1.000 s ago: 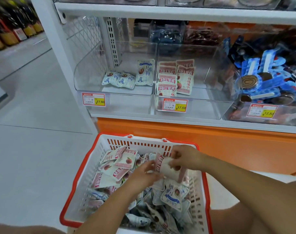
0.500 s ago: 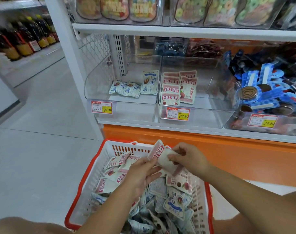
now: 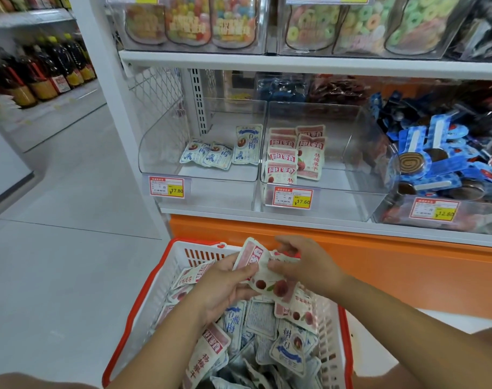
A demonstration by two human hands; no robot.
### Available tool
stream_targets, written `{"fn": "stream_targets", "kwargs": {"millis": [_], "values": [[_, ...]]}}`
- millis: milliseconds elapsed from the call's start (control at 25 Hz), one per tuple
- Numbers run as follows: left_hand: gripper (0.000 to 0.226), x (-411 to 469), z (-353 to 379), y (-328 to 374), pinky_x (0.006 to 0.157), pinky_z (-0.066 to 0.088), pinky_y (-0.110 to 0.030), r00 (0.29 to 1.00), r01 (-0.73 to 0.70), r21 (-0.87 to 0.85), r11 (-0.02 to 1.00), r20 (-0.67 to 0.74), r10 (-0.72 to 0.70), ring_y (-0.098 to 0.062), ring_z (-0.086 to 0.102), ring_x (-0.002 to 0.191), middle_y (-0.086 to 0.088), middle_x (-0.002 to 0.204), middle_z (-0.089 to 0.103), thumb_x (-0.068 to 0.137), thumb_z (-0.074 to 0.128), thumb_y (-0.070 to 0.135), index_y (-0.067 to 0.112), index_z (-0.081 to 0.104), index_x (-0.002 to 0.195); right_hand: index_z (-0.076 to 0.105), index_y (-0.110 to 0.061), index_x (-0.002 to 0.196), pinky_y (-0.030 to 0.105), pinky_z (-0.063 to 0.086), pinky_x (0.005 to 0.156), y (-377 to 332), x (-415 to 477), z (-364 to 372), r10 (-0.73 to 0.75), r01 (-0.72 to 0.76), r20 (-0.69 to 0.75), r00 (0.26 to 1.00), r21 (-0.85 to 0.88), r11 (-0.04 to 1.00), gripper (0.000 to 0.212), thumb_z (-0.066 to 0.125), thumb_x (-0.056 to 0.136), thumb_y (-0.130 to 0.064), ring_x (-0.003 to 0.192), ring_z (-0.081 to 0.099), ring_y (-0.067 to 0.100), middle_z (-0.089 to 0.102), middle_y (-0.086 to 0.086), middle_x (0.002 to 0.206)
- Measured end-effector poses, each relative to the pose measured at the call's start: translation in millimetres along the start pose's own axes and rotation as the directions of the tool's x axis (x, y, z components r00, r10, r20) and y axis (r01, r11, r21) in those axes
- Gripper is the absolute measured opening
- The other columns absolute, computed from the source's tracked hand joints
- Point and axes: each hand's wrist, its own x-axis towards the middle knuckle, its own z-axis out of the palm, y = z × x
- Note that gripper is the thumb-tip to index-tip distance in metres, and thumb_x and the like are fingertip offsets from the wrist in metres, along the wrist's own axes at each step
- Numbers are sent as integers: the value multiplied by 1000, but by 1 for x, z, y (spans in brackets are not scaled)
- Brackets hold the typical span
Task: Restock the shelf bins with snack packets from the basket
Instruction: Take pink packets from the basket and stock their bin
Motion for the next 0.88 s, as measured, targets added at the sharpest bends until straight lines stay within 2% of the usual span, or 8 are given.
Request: {"fn": "stream_targets", "kwargs": {"millis": [120,200,280,400,560,640,760,880], "values": [[31,-5,17,14,77,59,-31,988,-106,205,973,-92,127,-23,73,93,-5,101,75,87,68,15,17,64,118,69,-26,107,30,56,82,-6,-2,-9,-15,15,-1,1000,165,986,22,73,86,-21,90,66,5,71,-10,100],[31,-6,27,27,79,58,-30,967,-186,243,952,-125,221,-17,72,93,0,100,76,87,70,15,19,66,117,66,-20,99,26,57,72,-14,-4,-22,41,-21,-61,997,290,957,18,75,84,-17,75,66,3,69,-6,89],[28,-6,38,48,86,57,-36,945,-267,322,908,-97,313,-14,72,94,3,100,76,87,69,13,19,67,115,61,-18,98,28,55,72,-29,-6,-44,45,-6,-113,993,320,948,25,78,81,-15,66,63,3,64,-6,78],[21,-1,60,91,91,55,-39,904,-384,462,800,12,427,-12,71,92,5,97,76,88,68,12,21,70,107,53,-34,119,27,56,77,-61,-11,-90,-61,95,-108,992,347,933,51,77,80,-10,71,68,9,71,-7,78],[27,20,81,143,91,55,-35,780,-527,654,542,120,614,-4,67,96,12,105,71,88,69,23,29,67,114,71,-24,105,29,56,69,-90,14,-166,-116,123,-142,983,44,991,30,78,79,-11,76,70,14,75,2,90],[45,39,71,166,98,50,-32,699,-473,808,352,101,708,-1,58,111,13,125,61,88,68,33,33,55,132,71,-14,98,35,59,71,-88,49,-203,-59,40,-281,958,-74,996,22,79,78,-8,70,70,17,75,9,85],[72,70,44,183,106,43,-35,788,-345,886,309,94,608,-5,48,127,10,145,46,87,67,44,33,32,149,65,-10,101,38,60,74,-69,112,-244,59,-194,-401,914,-307,932,26,78,79,-8,73,70,24,71,15,88],[71,94,32,183,104,43,-29,849,-375,852,365,157,505,1,47,121,22,137,47,87,68,39,43,30,147,66,-6,99,34,59,72,-45,172,-254,135,-362,-402,906,-568,739,24,76,78,-10,80,70,24,71,13,92]]}}
